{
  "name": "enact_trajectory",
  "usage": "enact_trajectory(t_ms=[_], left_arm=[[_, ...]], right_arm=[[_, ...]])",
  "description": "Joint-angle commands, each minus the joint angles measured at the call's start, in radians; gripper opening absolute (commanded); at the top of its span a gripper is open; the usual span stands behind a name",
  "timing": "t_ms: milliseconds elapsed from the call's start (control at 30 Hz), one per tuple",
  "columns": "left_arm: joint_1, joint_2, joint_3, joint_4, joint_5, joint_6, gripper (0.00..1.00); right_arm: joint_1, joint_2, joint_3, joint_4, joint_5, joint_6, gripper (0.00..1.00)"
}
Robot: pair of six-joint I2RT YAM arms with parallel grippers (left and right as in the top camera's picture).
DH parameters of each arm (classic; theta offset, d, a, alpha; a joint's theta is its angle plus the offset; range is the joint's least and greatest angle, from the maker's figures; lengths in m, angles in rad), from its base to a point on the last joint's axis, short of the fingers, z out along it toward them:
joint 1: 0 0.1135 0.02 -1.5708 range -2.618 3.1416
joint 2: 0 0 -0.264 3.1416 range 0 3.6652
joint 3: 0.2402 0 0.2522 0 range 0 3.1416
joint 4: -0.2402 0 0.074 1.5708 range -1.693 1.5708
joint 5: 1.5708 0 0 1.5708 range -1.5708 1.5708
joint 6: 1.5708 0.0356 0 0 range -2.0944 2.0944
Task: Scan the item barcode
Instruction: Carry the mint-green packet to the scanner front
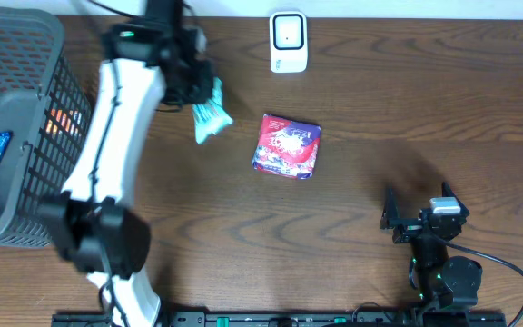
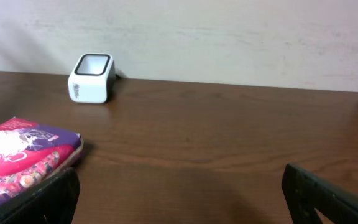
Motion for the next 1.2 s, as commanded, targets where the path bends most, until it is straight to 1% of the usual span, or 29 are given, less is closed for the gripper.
enact_trajectory(t_ms=[0,133,267,367,433,567,700,800,867,1000,1067,1133,1167], left_arm=[[-0.051,0.086,0.0,-0.022,-0.099,0.039,0.07],[-0.103,0.188,0.0,-0.083,-0.098,0.038,0.07],[-0.149,0.262,0.0,-0.142,-0.063,0.031,0.07],[-0.18,0.296,0.0,-0.142,-0.063,0.015,0.07],[-0.193,0.308,0.0,-0.111,-0.082,0.015,0.07],[-0.196,0.31,0.0,-0.024,-0.202,0.015,0.08],[-0.163,0.309,0.001,0.037,-0.452,0.016,0.08],[-0.125,0.309,0.017,0.058,-0.485,0.017,0.08],[-0.105,0.309,0.042,0.05,-0.484,0.017,0.25],[-0.09,0.305,0.104,0.041,-0.466,0.017,0.25],[-0.09,0.296,0.127,0.042,-0.414,0.017,0.32],[-0.092,0.285,0.145,0.042,-0.348,0.016,0.34],[-0.092,0.275,0.148,0.042,-0.313,0.016,0.38]], right_arm=[[0.003,-0.004,-0.002,-0.003,-0.003,-0.008,0.99],[0.003,-0.004,-0.002,-0.003,-0.003,-0.008,0.99],[0.003,-0.004,-0.002,-0.003,-0.003,-0.008,0.99],[0.003,-0.004,-0.002,-0.003,-0.003,-0.008,0.99],[0.003,-0.004,-0.002,-0.003,-0.003,-0.008,0.99],[0.003,-0.004,-0.002,-0.003,-0.003,-0.008,0.99],[0.003,-0.004,-0.002,-0.003,-0.003,-0.008,0.99],[0.003,-0.004,-0.002,-0.003,-0.003,-0.008,0.99],[0.003,-0.004,-0.002,-0.003,-0.003,-0.008,0.99],[0.003,-0.004,-0.002,-0.003,-0.003,-0.008,0.99],[0.003,-0.004,-0.002,-0.003,-0.003,-0.008,0.99],[0.003,-0.004,-0.002,-0.003,-0.003,-0.008,0.99],[0.003,-0.004,-0.002,-0.003,-0.003,-0.008,0.99]])
